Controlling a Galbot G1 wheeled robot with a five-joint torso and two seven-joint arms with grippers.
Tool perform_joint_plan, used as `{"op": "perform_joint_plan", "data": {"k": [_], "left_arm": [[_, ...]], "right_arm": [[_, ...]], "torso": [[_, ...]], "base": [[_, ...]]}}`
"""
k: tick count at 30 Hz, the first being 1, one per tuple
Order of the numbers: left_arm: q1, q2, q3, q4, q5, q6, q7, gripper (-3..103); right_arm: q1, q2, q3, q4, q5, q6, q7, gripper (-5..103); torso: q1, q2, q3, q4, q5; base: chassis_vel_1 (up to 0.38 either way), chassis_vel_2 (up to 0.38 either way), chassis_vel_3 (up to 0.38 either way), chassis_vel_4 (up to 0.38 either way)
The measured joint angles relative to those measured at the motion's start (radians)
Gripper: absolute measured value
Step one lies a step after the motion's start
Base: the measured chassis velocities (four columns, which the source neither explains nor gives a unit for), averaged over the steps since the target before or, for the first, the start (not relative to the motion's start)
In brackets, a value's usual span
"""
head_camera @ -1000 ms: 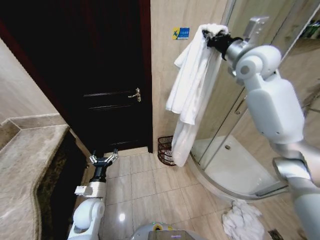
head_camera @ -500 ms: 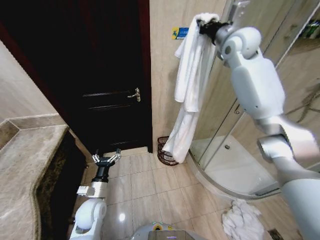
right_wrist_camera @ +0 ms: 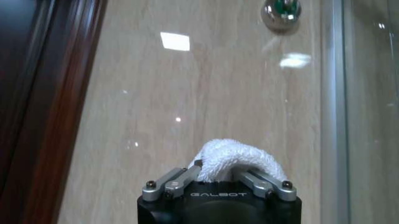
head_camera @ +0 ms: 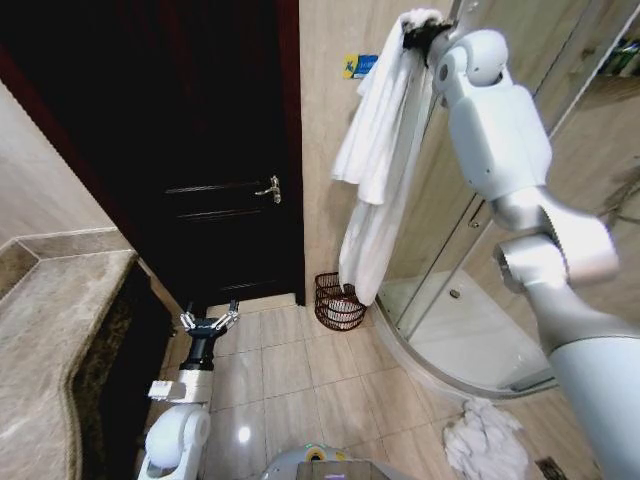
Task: Discard the used towel into the hamper.
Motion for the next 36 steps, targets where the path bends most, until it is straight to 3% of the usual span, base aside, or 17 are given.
{"op": "perform_joint_plan", "data": {"k": [10, 25, 36], "left_arm": [[0.017, -0.001, -0.006, -0.005, -0.001, -0.033, 0.001, 100], [0.008, -0.007, -0.005, 0.013, -0.007, -0.043, -0.001, 100], [0.011, -0.010, -0.013, 0.021, -0.019, -0.053, 0.014, 100]], "right_arm": [[-0.060, 0.053, 0.018, -0.102, -0.033, 0.079, -0.007, 7], [-0.105, 0.065, 0.023, -0.054, -0.039, 0.075, -0.010, 7], [-0.102, 0.134, 0.056, -0.103, -0.065, 0.090, -0.015, 7]], "torso": [[0.000, 0.000, 0.000, 0.0000, 0.0008], [0.000, 0.000, 0.000, -0.0003, 0.0004], [0.000, 0.000, 0.000, 0.0001, 0.0004]], "base": [[0.000, 0.000, 0.000, 0.000], [0.000, 0.000, 0.000, 0.000], [0.000, 0.000, 0.000, 0.000]]}}
